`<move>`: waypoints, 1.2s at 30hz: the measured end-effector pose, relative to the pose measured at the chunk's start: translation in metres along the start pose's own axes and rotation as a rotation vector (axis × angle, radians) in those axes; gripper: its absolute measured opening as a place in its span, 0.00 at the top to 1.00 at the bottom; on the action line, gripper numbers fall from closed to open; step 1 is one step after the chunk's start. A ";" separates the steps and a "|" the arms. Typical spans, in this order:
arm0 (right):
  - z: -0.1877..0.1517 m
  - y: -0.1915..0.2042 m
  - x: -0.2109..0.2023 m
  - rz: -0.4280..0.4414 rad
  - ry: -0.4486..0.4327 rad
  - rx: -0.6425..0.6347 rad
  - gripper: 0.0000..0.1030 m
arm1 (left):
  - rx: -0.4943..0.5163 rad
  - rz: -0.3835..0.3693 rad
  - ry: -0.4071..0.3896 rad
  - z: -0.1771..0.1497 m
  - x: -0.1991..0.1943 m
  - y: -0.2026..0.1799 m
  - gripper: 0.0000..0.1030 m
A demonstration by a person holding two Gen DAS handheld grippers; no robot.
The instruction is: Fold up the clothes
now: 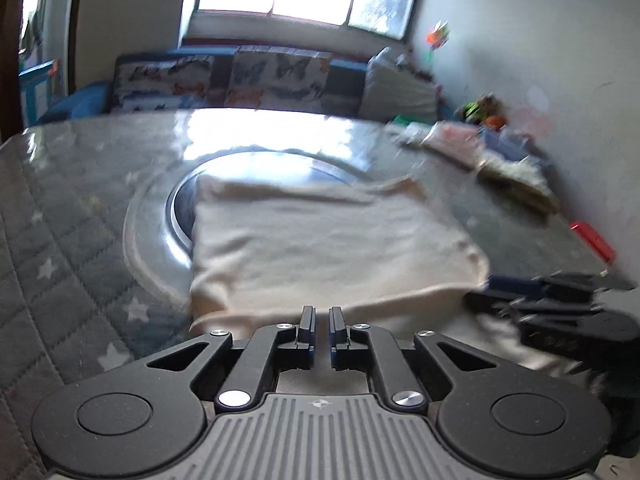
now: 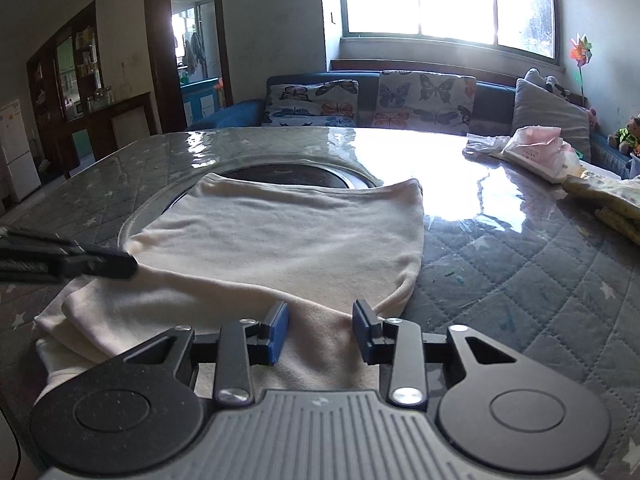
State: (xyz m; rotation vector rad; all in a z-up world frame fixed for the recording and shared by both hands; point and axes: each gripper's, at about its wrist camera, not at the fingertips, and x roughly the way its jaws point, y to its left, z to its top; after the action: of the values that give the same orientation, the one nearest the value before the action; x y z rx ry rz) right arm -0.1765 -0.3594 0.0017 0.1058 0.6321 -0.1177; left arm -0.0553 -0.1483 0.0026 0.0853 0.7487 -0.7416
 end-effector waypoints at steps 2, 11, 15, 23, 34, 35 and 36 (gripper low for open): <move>0.001 0.000 -0.001 0.000 0.001 -0.002 0.67 | -0.019 -0.009 0.000 -0.005 0.004 0.006 0.93; -0.012 0.009 -0.026 0.045 0.026 -0.077 0.67 | -0.016 -0.015 -0.013 -0.008 0.002 0.009 0.93; -0.022 0.009 -0.034 0.036 0.039 -0.096 0.67 | -0.013 -0.015 -0.010 -0.007 -0.001 0.010 0.90; -0.028 0.011 -0.051 0.041 0.029 -0.122 0.67 | 0.070 -0.015 -0.034 -0.019 -0.025 -0.003 0.87; -0.039 0.012 -0.053 0.033 0.050 -0.124 0.66 | 0.144 -0.008 -0.019 -0.032 -0.033 -0.012 0.71; -0.040 0.012 -0.051 0.034 0.058 -0.125 0.66 | 0.160 -0.008 -0.022 -0.033 -0.037 -0.013 0.70; -0.041 0.013 -0.051 0.032 0.056 -0.138 0.66 | 0.177 -0.008 -0.025 -0.034 -0.041 -0.013 0.70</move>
State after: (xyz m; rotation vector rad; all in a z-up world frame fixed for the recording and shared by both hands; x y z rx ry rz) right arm -0.2397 -0.3371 -0.0001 -0.0141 0.6927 -0.0404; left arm -0.1041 -0.1230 0.0059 0.2328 0.6590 -0.8142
